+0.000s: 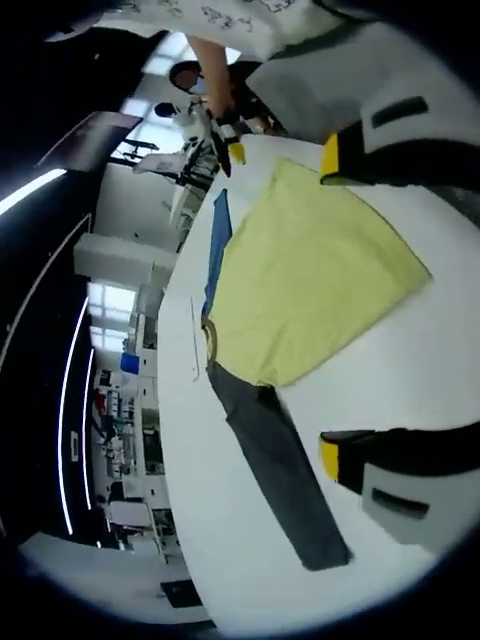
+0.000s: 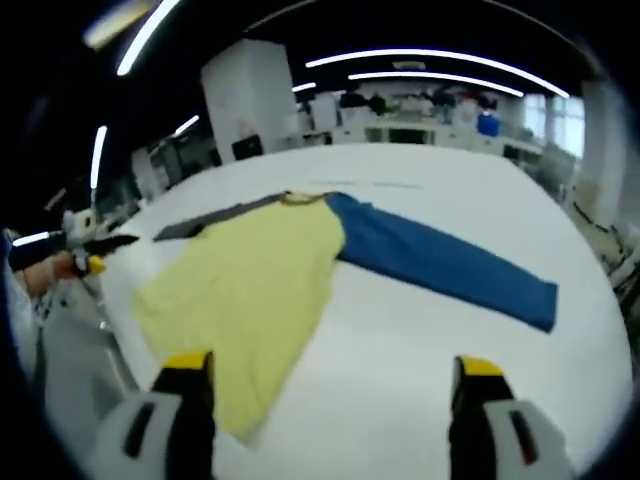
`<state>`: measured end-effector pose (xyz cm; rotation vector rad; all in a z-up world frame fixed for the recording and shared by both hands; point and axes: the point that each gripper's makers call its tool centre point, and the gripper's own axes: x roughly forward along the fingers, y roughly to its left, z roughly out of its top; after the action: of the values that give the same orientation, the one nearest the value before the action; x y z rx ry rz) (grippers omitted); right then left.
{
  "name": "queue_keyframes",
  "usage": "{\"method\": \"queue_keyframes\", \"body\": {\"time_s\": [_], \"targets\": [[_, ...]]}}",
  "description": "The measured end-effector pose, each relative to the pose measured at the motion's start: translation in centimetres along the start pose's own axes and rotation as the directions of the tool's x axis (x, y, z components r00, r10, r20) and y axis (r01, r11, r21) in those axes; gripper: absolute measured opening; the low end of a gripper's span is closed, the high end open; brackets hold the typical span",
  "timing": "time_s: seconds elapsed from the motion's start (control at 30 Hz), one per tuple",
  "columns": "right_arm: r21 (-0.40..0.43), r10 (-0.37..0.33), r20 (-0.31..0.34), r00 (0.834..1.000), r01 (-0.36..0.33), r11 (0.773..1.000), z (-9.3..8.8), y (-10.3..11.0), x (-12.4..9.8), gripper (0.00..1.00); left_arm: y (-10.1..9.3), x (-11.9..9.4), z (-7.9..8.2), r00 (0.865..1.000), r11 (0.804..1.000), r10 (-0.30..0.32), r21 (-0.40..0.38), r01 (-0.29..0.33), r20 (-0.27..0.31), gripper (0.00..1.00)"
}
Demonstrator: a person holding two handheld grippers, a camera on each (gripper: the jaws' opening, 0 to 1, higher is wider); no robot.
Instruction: Fold the garment on the visible template until the final outline fits inside the template.
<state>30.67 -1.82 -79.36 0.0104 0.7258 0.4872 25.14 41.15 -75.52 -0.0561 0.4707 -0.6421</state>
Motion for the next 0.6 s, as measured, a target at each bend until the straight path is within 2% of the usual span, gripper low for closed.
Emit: {"method": "queue_keyframes", "body": {"time_s": [0.13,0.2,0.33,0.43,0.5,0.53,0.6], "targets": [[0.047,-0.053,0.033,0.998,0.051,0.998,1.3,-3.1,-0.5,0.91,0.0,0.0,0.4,1.000,1.000,0.007,0.011,-0.007,0.007,0.99],[0.093,-0.076,0.048,0.996,0.072,0.993,1.7,-4.5,-0.7,0.93,-0.1,0.1,0.5,1.000,1.000,0.004,0.010,-0.004,0.007,0.99],[0.094,-0.140,0.053,0.989,0.134,0.986,2.5,-7.2,-1.2,0.87,0.1,0.1,0.3,1.000,1.000,0.009,-0.004,-0.009,-0.002,0.99],[0.151,-0.192,0.084,0.978,0.178,0.972,3.6,-10.5,-1.3,0.84,0.0,0.2,0.0,1.000,1.000,0.010,-0.013,-0.010,-0.012,0.99],[0.200,-0.243,0.087,0.966,0.222,0.954,3.8,-12.5,-1.3,0.78,0.1,0.2,-0.4,0.999,1.000,0.019,-0.017,-0.020,-0.030,0.99],[0.204,-0.243,0.093,0.966,0.221,0.954,3.9,-12.8,-1.2,0.76,0.0,0.2,-0.5,0.999,1.000,0.020,-0.017,-0.020,-0.030,0.99],[0.253,-0.280,0.089,0.956,0.250,0.935,3.9,-14.6,-1.2,0.73,0.1,0.1,-0.8,0.999,0.999,0.023,-0.030,-0.024,-0.034,0.99]]}}
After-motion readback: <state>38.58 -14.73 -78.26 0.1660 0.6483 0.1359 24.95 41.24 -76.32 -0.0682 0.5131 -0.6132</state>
